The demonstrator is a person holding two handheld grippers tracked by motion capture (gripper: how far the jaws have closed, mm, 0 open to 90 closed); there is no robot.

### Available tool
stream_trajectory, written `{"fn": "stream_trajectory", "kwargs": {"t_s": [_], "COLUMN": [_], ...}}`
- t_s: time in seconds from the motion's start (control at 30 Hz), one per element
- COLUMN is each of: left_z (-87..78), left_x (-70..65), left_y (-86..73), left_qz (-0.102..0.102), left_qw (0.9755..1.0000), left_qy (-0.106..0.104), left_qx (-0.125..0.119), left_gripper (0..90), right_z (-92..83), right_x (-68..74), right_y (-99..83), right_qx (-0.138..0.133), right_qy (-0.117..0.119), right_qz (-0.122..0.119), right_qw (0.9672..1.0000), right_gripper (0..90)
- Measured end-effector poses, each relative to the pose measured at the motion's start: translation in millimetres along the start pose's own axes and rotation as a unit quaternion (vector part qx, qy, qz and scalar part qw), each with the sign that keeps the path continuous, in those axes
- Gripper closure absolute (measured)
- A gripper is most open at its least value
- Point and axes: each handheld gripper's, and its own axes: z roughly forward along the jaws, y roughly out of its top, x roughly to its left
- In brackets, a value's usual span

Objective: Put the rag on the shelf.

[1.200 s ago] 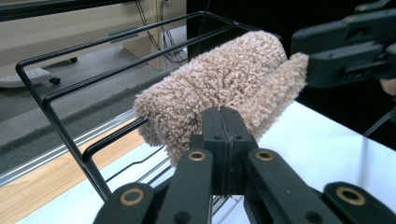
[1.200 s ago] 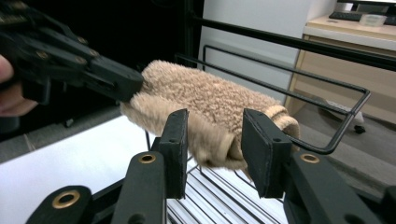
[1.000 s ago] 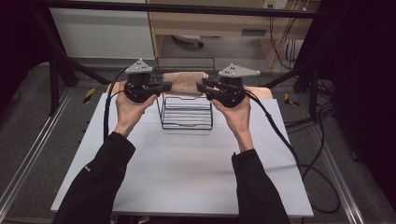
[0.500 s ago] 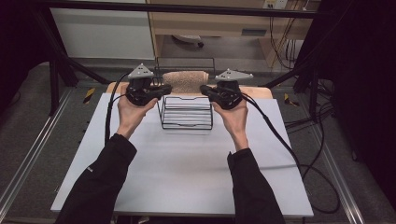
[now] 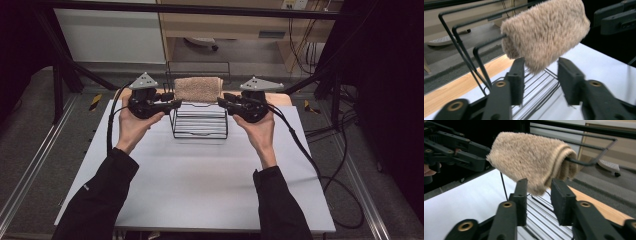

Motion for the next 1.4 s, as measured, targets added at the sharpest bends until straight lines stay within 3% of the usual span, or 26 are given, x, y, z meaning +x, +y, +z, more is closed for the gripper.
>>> {"fn": "stream_trajectory", "kwargs": {"t_s": [0.17,0.47,0.67,0.93,1.13,1.4], "left_z": [-4.7,-7.1,-6.5,-9.9,-16.9,-29.7], "left_x": [-2.6,-2.4,-5.0,-12.8,-13.2,-10.9], "left_y": [-14.1,-50.2,-76.1,-111.9,-137.0,-166.1], "left_qz": [0.008,-0.009,-0.012,-0.012,-0.028,-0.031], "left_qw": [0.9999,0.9995,0.9989,0.9980,0.9976,0.9975], "left_qy": [0.000,-0.014,-0.003,0.009,0.012,0.018], "left_qx": [0.012,0.026,0.044,0.061,0.062,0.061], "left_gripper": [43.4,26.4,15.8,10.3,10.1,10.2], "right_z": [-10.7,-27.2,-33.5,-36.7,-41.9,-54.0], "right_x": [-5.6,-14.6,-18.1,-21.7,-23.4,-27.5], "right_y": [-10.7,-40.3,-63.9,-98.9,-124.9,-155.2], "right_qx": [0.005,0.028,0.043,0.071,0.080,0.087], "right_qy": [-0.002,-0.005,-0.006,-0.006,-0.004,-0.004], "right_qz": [0.008,0.023,0.038,0.047,0.051,0.071], "right_qw": [1.0000,0.9994,0.9983,0.9964,0.9955,0.9937], "right_gripper": [55.3,37.9,23.8,8.4,4.7,2.2]}}
